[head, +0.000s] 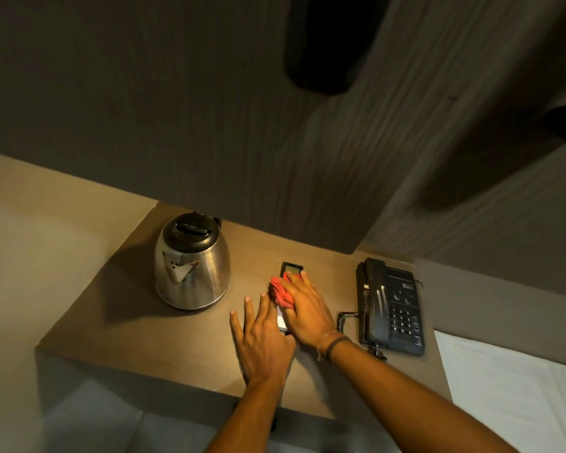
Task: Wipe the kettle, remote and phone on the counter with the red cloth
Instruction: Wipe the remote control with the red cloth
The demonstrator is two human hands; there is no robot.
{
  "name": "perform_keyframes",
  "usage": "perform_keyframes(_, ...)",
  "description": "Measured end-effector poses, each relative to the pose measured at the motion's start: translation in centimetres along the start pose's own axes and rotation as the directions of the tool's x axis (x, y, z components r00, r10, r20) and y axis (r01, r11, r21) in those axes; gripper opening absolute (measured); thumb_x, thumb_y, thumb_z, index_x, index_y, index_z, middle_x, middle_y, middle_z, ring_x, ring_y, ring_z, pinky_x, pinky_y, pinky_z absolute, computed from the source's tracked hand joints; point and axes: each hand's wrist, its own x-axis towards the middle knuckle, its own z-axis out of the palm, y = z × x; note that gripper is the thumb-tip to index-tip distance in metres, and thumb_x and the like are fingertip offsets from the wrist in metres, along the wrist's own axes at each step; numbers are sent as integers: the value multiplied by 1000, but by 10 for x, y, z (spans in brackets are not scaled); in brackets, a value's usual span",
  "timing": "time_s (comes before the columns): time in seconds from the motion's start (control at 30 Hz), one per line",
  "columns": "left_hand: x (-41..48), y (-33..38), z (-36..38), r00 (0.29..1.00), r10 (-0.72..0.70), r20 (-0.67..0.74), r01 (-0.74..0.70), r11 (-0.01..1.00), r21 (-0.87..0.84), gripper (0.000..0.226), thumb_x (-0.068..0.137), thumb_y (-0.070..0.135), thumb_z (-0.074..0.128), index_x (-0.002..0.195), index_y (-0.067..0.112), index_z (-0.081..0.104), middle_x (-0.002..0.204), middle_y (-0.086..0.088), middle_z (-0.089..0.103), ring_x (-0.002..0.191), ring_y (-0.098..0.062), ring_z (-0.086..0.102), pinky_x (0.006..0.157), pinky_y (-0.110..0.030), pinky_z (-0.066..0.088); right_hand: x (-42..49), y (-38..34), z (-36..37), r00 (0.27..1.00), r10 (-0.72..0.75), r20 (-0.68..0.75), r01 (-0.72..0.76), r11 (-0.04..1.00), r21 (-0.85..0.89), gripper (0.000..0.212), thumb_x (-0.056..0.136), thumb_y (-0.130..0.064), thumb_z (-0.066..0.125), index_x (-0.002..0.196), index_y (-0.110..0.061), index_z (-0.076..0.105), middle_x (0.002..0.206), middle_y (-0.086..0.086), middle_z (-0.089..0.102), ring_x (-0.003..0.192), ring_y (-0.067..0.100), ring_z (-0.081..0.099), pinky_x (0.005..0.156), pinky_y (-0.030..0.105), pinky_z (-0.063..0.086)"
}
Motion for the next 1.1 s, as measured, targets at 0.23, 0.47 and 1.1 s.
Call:
perform_keyframes(0.23,2,2,5,997,-37,-70,36,999,-15,92,86,81,42,155,21,51,161,-4,53,157,-32,37,129,-62,18,47,-9,-19,996,90,-3,-90,996,-21,53,108,-29,52,160,-20,50,164,8,52,156,31,41,136,43,22)
perform_keyframes(0.47,1,1,5,997,-33,-75,32,999,-8,91,88,81,42,157,23,48,163,-2,49,159,-31,32,130,-61,14,36,-10,-20,999,25,39,-22,998,-66,51,105,-26,54,155,-18,55,161,11,55,154,33,43,133,43,27)
perform_keyframes(1.1,1,-1,10,999,-38,-3,39,998,39,78,88,69,60,155,29,49,165,0,47,163,-31,20,130,-63,6,-25,-24,-30,978,27,209,-73,975,211,47,110,-33,52,156,-25,55,160,5,59,149,25,51,130,46,36)
